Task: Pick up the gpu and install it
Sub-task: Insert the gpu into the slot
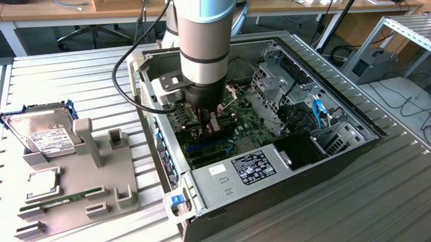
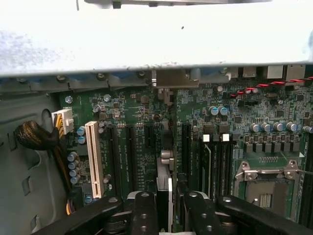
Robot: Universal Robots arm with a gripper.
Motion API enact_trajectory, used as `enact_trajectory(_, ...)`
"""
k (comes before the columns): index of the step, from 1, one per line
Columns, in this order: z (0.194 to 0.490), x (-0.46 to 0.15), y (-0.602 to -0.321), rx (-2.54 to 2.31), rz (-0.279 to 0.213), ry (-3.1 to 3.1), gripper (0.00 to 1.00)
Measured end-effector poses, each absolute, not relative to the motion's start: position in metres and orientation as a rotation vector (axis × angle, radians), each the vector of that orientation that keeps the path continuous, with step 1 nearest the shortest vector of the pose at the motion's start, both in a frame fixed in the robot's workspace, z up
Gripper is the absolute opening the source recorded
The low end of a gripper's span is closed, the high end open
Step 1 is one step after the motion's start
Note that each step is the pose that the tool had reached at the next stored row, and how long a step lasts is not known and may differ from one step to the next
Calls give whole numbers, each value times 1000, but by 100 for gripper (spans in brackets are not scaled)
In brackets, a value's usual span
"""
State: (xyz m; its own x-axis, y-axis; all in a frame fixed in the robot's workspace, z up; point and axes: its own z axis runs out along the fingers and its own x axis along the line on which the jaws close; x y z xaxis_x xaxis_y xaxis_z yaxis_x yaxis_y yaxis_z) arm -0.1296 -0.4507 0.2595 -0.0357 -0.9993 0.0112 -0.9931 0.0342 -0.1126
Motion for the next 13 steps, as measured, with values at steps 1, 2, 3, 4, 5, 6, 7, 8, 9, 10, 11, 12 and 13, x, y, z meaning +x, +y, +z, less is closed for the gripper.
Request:
enact_trajectory(1,259,-130,-451,-2131,-136,2207,26)
enact_trajectory(2,258,-130,-451,-2131,-135,2208,26)
enact_trajectory(3,256,-130,-451,-2131,-135,2207,26)
enact_trajectory(4,255,-130,-451,-2131,-134,2207,26)
enact_trajectory(5,254,-130,-451,-2131,-134,2207,26)
enact_trajectory(6,253,-130,-451,-2130,-133,2207,26)
enact_trajectory(7,253,-130,-451,-2130,-133,2207,26)
enact_trajectory(8,253,-130,-451,-2131,-133,2207,26)
enact_trajectory(9,252,-130,-451,-2131,-133,2207,26)
enact_trajectory(10,252,-130,-451,-2131,-133,2207,26)
enact_trajectory(11,252,-130,-451,-2130,-133,2207,26)
enact_trajectory(12,252,-130,-451,-2130,-133,2207,26)
enact_trajectory(13,252,-130,-451,-2130,-133,2207,26)
